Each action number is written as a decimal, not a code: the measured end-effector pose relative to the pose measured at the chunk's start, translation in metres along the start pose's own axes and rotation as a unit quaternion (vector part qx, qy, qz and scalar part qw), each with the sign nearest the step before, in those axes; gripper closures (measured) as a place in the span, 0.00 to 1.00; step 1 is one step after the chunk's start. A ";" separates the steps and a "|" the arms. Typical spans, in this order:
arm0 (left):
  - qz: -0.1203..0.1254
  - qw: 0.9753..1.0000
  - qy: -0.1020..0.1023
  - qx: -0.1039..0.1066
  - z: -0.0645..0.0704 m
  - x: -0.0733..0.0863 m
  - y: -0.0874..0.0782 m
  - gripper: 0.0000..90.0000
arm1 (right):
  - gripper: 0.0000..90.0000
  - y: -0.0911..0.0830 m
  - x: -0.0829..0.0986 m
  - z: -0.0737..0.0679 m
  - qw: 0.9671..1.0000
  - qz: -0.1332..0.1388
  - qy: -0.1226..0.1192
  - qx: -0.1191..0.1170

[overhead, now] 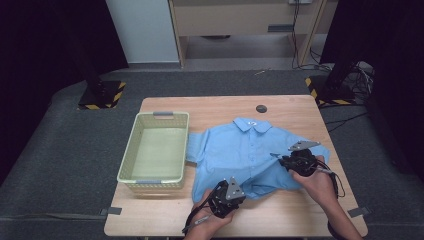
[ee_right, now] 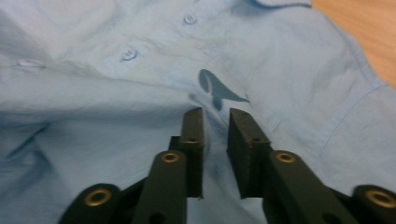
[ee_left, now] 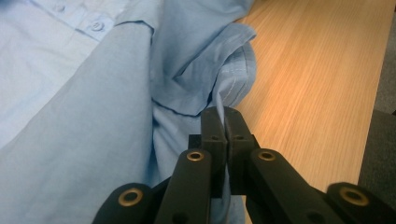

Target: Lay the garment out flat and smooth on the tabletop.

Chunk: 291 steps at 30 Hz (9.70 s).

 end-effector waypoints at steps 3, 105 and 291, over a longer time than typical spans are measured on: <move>-0.007 1.000 -0.007 0.001 -0.001 0.008 0.005 0.99 | 0.74 0.004 0.005 0.002 1.000 -0.002 0.006 0.001; 0.035 0.998 0.053 -0.005 0.016 -0.006 0.007 0.49 | 0.60 -0.030 0.057 0.028 0.999 -0.022 0.028 -0.006; 0.081 0.994 -0.065 0.021 -0.017 -0.011 0.019 0.99 | 0.73 -0.034 0.024 0.002 0.998 0.045 0.039 0.029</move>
Point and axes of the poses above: each handheld gripper's, and its own axes: y roughly forward along the jaws, x roughly out of its underside, z roughly to its right, the point moved 5 cm from there along y, roughly forward along the jaws, and after that the axes turned 10 degrees about y, right-handed, at the moved point
